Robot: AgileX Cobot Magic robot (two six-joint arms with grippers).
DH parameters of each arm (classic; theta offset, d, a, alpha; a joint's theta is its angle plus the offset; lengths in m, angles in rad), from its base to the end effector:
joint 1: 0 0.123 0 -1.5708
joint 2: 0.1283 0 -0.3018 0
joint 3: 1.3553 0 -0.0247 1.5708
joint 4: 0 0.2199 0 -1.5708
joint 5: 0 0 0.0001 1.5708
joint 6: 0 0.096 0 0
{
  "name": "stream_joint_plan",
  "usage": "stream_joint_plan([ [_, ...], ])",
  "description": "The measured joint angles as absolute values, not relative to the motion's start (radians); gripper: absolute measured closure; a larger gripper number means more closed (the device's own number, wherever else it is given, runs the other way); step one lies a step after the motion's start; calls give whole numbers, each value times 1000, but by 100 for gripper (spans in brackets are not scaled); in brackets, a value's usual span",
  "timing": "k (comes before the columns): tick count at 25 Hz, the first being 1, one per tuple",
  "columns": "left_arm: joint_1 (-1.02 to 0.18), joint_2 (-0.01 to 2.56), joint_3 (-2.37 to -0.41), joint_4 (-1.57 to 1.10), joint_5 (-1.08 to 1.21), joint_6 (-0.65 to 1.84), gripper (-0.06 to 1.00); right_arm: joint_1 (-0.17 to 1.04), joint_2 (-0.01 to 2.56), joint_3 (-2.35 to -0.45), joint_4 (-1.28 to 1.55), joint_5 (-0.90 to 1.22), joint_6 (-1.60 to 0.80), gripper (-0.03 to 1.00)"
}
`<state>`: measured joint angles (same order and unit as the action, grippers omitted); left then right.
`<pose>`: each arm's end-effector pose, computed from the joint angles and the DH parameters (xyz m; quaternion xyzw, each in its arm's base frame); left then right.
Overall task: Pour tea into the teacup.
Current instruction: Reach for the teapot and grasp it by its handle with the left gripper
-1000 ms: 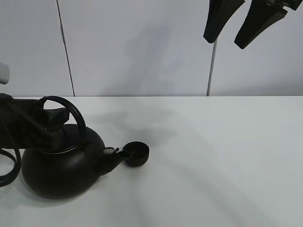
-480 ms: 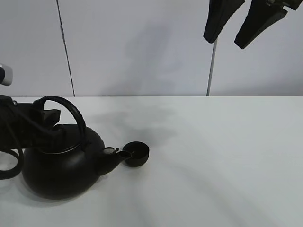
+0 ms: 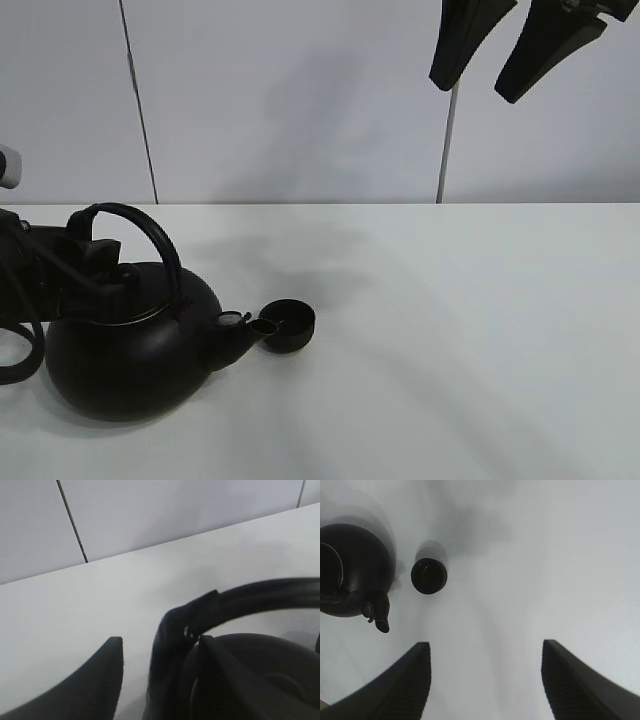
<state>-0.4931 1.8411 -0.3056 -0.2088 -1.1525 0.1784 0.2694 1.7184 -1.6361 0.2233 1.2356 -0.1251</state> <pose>0.2362 -0.1063 0.1576 0.1777 0.7845 -0.0421 0.5927 0.3165 0.1082 0.3509 -0.1740 0.9640 0.1217 0.1598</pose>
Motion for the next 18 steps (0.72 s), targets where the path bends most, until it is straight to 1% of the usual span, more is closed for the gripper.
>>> stream_joint_plan([
  [3,-493,1841,-306,-209,-1153,178,62,269,1718,-1636,223,1236,-125,53],
  [7,-493,1835,-306,-209,-1151,179,68,269,1718,-1636,223,1236,-125,53],
  [9,-493,1818,-306,-209,-1151,189,74,269,1718,-1636,223,1236,-125,53],
  [11,-494,1795,-303,-205,-1125,206,83,269,1718,-1636,223,1236,-125,53],
  [18,-494,1768,-298,-206,-1091,240,83,269,1718,-1636,231,1236,-125,53],
])
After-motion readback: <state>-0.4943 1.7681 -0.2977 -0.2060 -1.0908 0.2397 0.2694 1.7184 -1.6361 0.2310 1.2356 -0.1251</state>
